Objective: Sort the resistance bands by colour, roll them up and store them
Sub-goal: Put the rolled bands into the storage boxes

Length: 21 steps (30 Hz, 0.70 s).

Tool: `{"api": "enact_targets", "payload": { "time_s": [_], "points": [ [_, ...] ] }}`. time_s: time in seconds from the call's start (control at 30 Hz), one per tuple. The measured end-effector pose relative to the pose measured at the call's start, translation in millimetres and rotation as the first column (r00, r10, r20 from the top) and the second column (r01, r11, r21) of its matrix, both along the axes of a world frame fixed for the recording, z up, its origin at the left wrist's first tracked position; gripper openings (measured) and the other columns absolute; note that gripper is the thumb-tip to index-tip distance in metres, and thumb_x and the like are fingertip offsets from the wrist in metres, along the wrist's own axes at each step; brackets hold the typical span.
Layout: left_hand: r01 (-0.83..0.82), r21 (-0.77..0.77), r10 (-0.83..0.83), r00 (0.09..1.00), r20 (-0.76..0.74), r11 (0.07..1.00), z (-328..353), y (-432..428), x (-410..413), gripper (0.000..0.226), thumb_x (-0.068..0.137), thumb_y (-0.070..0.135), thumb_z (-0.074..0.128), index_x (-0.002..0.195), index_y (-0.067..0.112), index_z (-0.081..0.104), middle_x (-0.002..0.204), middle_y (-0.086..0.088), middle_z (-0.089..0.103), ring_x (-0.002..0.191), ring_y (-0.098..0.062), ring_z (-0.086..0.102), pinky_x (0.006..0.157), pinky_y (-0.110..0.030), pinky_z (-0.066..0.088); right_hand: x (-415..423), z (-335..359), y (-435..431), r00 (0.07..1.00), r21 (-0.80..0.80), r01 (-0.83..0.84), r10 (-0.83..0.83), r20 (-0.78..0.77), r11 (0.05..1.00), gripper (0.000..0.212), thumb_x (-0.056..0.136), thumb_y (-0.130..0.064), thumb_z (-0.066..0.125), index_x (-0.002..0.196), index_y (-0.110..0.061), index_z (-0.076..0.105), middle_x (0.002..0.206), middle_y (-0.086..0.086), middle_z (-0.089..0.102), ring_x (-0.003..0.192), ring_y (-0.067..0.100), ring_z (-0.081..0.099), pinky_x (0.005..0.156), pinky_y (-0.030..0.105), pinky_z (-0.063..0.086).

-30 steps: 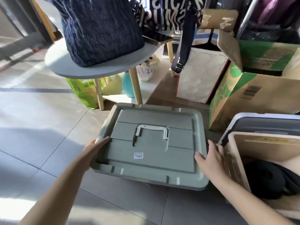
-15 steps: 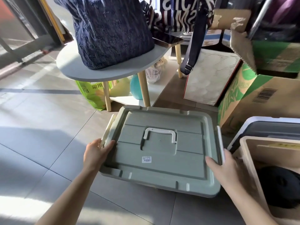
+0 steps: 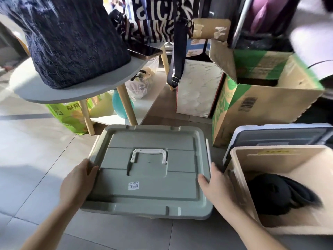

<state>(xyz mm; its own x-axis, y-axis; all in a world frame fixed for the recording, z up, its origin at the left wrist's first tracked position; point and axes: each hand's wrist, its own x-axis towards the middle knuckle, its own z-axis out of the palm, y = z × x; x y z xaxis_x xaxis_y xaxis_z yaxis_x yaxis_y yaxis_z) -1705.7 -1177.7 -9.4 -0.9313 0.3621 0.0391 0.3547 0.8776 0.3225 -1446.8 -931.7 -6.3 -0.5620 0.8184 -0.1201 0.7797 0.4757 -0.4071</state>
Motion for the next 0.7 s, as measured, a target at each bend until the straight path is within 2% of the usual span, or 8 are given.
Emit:
{"api": "enact_targets", "payload": {
  "time_s": [0.03, 0.1, 0.2, 0.33, 0.4, 0.53, 0.63, 0.7],
  "points": [
    [0.092, 0.009, -0.092, 0.996, -0.006, 0.996, 3.7, 13.6, 2.9, 0.021, 0.088, 0.035, 0.058, 0.099, 0.02, 0.051, 0.096, -0.011, 0.06, 0.085, -0.035, 0.054, 0.067, -0.041, 0.046, 2.1, 5.3, 3.4, 0.998, 0.006, -0.04, 0.04, 0.056, 0.999, 0.037, 0.091, -0.042, 0.047, 0.109, -0.01, 0.045, 0.097, 0.015, 0.067, 0.092, 0.034, 0.062, 0.06, 0.031, 0.03],
    [0.257, -0.02, -0.258, 0.966, -0.013, 0.966, 10.1, 51.5, 10.7, 0.059, 0.086, 0.034, 0.061, 0.137, 0.014, 0.038, 0.135, -0.015, 0.048, 0.119, -0.037, 0.047, 0.092, -0.046, 0.043, 6.9, 14.8, 13.4, 0.977, -0.046, -0.13, 0.136, 0.166, 0.99, 0.053, 0.092, -0.054, 0.04, 0.123, -0.011, 0.04, 0.11, 0.013, 0.064, 0.103, 0.032, 0.059, 0.065, 0.032, 0.035],
    [0.439, 0.05, -0.442, 0.89, 0.112, 0.897, 26.0, 139.7, 52.9, 0.069, 0.09, 0.036, 0.056, 0.146, 0.008, 0.025, 0.148, -0.014, 0.033, 0.133, -0.032, 0.036, 0.105, -0.042, 0.033, 20.5, 33.7, 45.4, 0.947, -0.099, -0.135, 0.158, 0.278, 0.986, 0.07, 0.09, -0.066, 0.031, 0.135, -0.014, 0.037, 0.127, 0.01, 0.056, 0.117, 0.031, 0.052, 0.087, 0.04, 0.043],
    [0.677, 0.167, -0.697, 0.703, 0.141, 0.717, 41.0, 265.4, 124.4, 0.067, 0.09, 0.033, 0.056, 0.145, 0.009, 0.026, 0.149, -0.01, 0.033, 0.135, -0.026, 0.033, 0.107, -0.03, 0.028, 50.0, 52.2, 117.3, 0.987, -0.037, 0.0, 0.006, 0.161, 0.999, 0.059, 0.091, -0.06, 0.036, 0.128, -0.015, 0.046, 0.131, 0.009, 0.053, 0.121, 0.03, 0.049, 0.094, 0.041, 0.042],
    [0.667, 0.245, -0.711, 0.669, 0.217, 0.703, 42.6, 312.1, 153.2, 0.06, 0.086, 0.037, 0.055, 0.137, 0.009, 0.038, 0.137, -0.012, 0.048, 0.126, -0.028, 0.044, 0.095, -0.028, 0.036, 77.5, 56.2, 164.8, 0.98, 0.064, -0.011, -0.002, 0.201, 0.998, 0.059, 0.091, -0.057, 0.04, 0.131, -0.013, 0.045, 0.135, 0.009, 0.05, 0.124, 0.029, 0.047, 0.1, 0.042, 0.041],
    [0.531, 0.297, -0.608, 0.714, 0.346, 0.793, 21.7, 361.5, 171.3, 0.04, 0.08, 0.052, 0.052, 0.104, 0.02, 0.056, 0.104, -0.002, 0.066, 0.095, -0.024, 0.061, 0.078, -0.034, 0.05, 137.2, 67.9, 265.3, 0.945, 0.186, 0.012, -0.072, 0.321, 0.983, 0.056, 0.091, -0.052, 0.045, 0.131, -0.013, 0.043, 0.133, 0.011, 0.047, 0.122, 0.031, 0.046, 0.094, 0.041, 0.043],
    [0.318, 0.234, -0.393, 0.788, 0.474, 0.919, 4.1, 377.9, 169.3, 0.066, 0.081, 0.062, 0.047, 0.125, 0.013, 0.044, 0.12, -0.009, 0.057, 0.104, -0.03, 0.058, 0.092, -0.044, 0.045, 165.3, 62.7, 322.4, 0.959, 0.155, 0.161, -0.191, 0.208, 0.975, 0.063, 0.089, -0.051, 0.048, 0.137, -0.013, 0.034, 0.135, 0.017, 0.043, 0.123, 0.036, 0.043, 0.098, 0.042, 0.041],
    [0.195, 0.273, -0.317, 0.781, 0.539, 0.942, 0.6, 387.5, 180.4, 0.075, 0.081, 0.064, 0.047, 0.135, 0.012, 0.037, 0.112, -0.007, 0.055, 0.094, -0.029, 0.06, 0.085, -0.04, 0.048, 174.9, 48.5, 348.9, 0.965, 0.048, 0.232, -0.236, 0.112, 0.971, 0.073, 0.089, -0.055, 0.047, 0.145, -0.014, 0.023, 0.142, 0.017, 0.039, 0.13, 0.036, 0.038, 0.102, 0.043, 0.038]
  ]
}}
